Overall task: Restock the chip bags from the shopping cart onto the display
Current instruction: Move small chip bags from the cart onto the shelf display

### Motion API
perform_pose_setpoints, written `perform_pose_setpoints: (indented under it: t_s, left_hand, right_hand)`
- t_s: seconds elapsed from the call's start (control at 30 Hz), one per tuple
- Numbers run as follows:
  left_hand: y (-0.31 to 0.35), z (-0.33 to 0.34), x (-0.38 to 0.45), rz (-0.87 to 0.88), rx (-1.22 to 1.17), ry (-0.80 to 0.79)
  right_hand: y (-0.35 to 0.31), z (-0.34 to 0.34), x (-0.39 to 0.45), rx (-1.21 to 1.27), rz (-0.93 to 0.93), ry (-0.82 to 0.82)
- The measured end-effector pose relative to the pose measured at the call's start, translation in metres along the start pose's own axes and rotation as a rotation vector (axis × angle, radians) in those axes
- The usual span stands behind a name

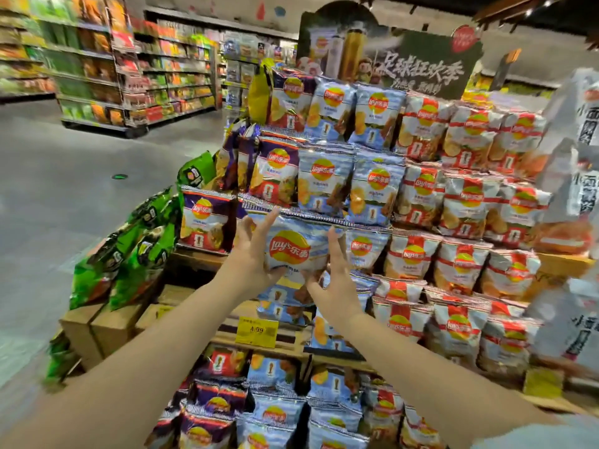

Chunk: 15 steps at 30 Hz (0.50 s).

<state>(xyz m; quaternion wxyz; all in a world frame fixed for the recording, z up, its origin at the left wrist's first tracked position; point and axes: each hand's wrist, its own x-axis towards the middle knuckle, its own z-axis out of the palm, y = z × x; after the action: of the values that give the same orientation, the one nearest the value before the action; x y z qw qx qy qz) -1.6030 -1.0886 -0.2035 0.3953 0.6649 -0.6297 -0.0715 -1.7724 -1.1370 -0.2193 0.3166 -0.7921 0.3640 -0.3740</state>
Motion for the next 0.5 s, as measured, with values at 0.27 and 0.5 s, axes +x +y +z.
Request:
perform_pose_setpoints:
  t_s: [0.27,0.5]
  left_hand:
    - [-0.053,0.029,0.017,-0.155,-0.006,-0.122]
    - [-0.104,0.045,0.036,-0.226,0.014,-0.248]
  right_hand:
    - [0.046,0.048,0.027,-0.011,0.118,-0.048]
    - [0.069,0.088,0.044,-0.027,0.252,-0.021]
